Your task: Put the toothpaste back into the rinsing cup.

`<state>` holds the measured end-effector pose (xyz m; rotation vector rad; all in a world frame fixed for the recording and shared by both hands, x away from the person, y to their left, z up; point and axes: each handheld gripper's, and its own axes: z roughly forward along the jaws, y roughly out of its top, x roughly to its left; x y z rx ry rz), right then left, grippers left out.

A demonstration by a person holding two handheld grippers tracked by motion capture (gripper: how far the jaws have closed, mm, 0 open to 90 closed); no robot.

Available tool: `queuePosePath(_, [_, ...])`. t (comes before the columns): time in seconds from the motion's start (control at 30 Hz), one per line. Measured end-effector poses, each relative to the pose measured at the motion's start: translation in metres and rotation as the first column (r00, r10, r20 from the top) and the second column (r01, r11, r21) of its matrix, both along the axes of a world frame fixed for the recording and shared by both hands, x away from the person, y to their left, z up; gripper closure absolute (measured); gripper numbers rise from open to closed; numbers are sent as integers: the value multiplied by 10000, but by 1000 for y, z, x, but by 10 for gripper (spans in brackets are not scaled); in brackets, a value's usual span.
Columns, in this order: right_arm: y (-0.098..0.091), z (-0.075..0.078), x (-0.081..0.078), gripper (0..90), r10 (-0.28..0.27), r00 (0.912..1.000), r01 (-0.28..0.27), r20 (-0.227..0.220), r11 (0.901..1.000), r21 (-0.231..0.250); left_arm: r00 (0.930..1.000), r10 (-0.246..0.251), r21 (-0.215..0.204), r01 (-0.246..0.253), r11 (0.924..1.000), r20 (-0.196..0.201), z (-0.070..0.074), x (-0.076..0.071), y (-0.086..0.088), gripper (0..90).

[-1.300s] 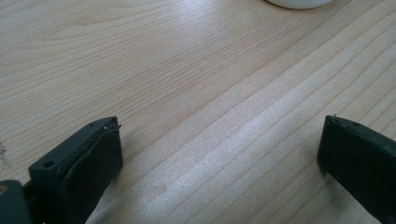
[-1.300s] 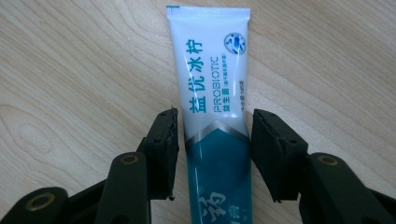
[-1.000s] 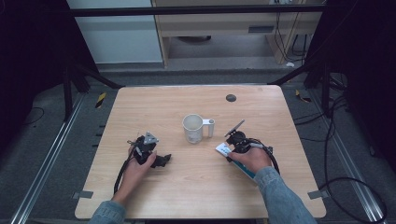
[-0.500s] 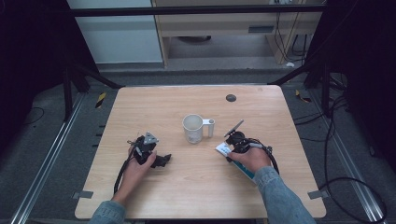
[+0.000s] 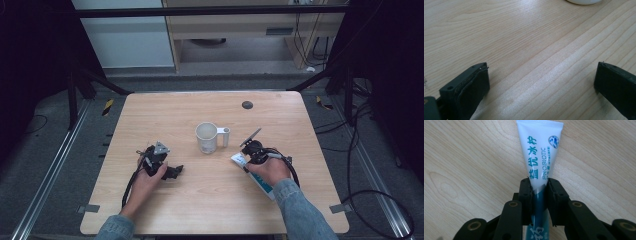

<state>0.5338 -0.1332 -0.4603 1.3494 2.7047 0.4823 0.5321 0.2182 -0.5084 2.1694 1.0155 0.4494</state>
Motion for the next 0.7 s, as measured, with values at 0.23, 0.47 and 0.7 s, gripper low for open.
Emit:
queuePosePath(0.23, [-4, 6, -3, 770, 9, 9998, -11, 177, 9999, 127, 10000, -1, 1, 1, 10000, 0, 0, 0, 0, 0])
queuePosePath(0.47, [-12, 22, -8, 776, -153, 9977, 103, 667, 9971, 753, 10000, 1, 2, -1, 10000, -2, 0, 0, 0, 0])
queuePosePath(0.7, [-17, 40, -13, 780, -294, 9943, 173, 1021, 9929, 1174, 10000, 4, -1, -4, 10000, -4, 0, 0, 0, 0])
